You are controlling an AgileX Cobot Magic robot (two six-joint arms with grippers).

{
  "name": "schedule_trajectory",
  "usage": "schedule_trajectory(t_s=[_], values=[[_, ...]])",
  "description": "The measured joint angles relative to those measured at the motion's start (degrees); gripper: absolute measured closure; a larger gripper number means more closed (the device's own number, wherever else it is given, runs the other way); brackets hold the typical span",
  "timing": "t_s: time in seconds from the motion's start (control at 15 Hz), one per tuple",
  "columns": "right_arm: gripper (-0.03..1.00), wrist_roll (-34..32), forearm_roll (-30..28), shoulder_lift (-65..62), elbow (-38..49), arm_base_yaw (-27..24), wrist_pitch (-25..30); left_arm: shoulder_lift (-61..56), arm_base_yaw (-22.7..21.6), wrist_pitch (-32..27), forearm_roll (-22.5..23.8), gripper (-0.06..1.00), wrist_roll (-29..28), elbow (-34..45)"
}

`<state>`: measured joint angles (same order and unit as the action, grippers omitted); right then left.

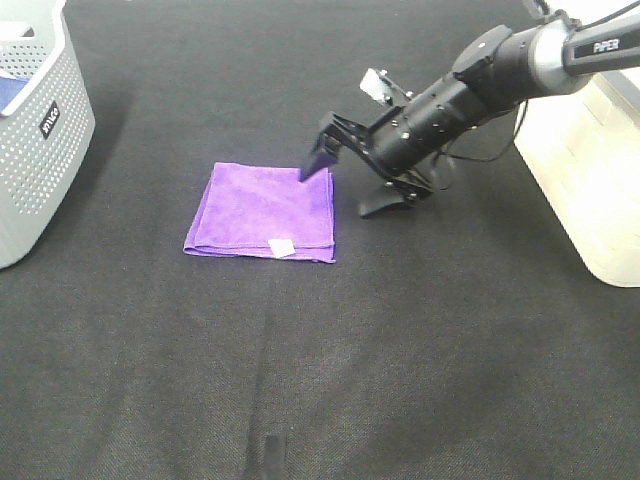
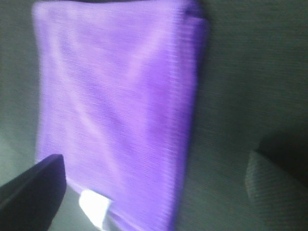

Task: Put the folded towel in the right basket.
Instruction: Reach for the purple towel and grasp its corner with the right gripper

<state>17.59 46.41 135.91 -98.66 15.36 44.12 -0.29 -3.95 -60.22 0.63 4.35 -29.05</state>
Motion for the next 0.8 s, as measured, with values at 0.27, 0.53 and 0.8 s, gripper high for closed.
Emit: schedule_trajectory(t_s=[0.27, 0.53, 0.8], values=[[0.06, -3.3, -4.6, 0.3, -0.5, -0.8, 1.5, 0.0, 0.0, 0.0, 0.1, -0.05, 0.0, 0.0], [0.06, -3.3, -1.4, 1.5, -0.9, -1.0, 1.9, 0.0, 0.0, 0.0, 0.1, -0.05, 0.0, 0.0], [0.08, -2.7, 2.2, 3.3, -1.6, 0.5, 1.0, 0.0, 0.0, 0.0, 0.2, -0.05, 0.0, 0.0]])
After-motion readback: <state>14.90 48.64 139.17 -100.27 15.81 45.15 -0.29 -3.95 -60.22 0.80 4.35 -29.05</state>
